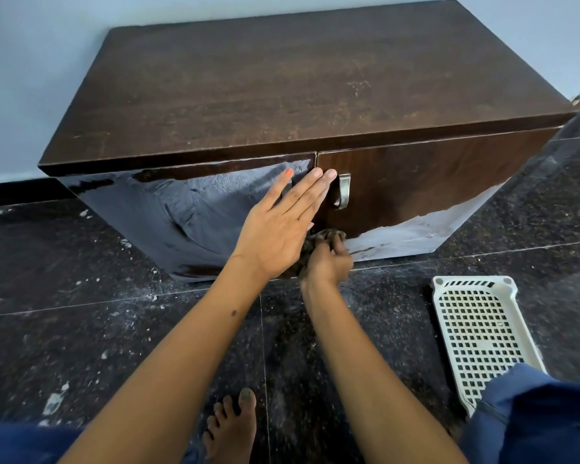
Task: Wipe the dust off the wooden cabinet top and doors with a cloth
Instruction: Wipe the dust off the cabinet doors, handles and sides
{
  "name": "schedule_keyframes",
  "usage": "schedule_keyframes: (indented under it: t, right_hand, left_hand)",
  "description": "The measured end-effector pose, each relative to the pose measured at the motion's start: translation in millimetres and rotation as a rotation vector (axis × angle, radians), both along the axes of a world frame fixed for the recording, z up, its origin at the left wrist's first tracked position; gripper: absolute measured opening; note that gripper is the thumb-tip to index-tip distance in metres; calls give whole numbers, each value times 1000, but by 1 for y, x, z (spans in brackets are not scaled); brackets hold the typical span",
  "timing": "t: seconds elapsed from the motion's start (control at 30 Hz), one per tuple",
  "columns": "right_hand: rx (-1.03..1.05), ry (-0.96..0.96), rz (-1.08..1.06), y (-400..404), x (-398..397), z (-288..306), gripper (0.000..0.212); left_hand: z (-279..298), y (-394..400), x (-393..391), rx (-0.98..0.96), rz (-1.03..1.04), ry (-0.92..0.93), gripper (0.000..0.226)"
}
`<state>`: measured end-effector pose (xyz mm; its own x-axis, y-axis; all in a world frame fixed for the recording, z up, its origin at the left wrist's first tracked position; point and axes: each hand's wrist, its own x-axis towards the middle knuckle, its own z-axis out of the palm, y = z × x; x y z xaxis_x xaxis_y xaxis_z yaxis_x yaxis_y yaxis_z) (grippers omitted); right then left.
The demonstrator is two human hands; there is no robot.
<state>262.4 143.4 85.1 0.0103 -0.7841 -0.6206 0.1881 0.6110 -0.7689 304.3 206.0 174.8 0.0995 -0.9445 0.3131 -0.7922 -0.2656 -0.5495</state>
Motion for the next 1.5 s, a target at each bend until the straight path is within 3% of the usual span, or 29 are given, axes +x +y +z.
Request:
schedule_keyframes:
  t: [0.1, 0.23, 0.37, 0.47, 0.63, 0.73, 0.9, 1.07, 1.13, 1.17, 1.4, 1.5]
  right_hand:
    - [-10, -11, 82, 17, 0, -3, 33]
    - [189, -57, 50, -4, -8, -1, 15]
    - [15, -39, -51, -2, 1, 9, 31]
    - [-58, -50, 0, 16, 4, 4, 32]
    - [215, -57, 16, -9, -6, -9, 29]
    - [104, -100, -67, -11, 4, -1, 31]
    - [-160, -95, 15, 21, 4, 0, 31]
    - [238, -80, 41, 2, -5, -16, 18]
    - [327, -11, 6, -19, -13, -18, 10]
    - [349, 1, -20, -28, -16, -20, 16]
    - [129, 98, -82, -23, -8, -25, 33]
    - [228, 8, 25, -12, -5, -36, 19]
  left_hand:
    - [-1, 0, 0, -7, -3, 23, 57]
    - [0, 0, 1, -5, -17, 68, 57]
    - [-2, -1, -2, -30, 1, 75, 58]
    - [-4, -2, -4, -34, 15, 77, 58]
    - [-2, -3, -6, -38, 11, 114, 58]
    - [-3, -5, -7, -44, 23, 110, 57]
    - [-4, -4, -5, -24, 30, 93, 57]
    - [0, -3, -6, -41, 22, 154, 57]
    - [1, -3, -7, -46, 13, 168, 56]
    - [1, -3, -7, -48, 14, 167, 56]
    - [-6, -4, -9, -63, 15, 146, 58]
    - [-10, -7, -9, -83, 8, 195, 59]
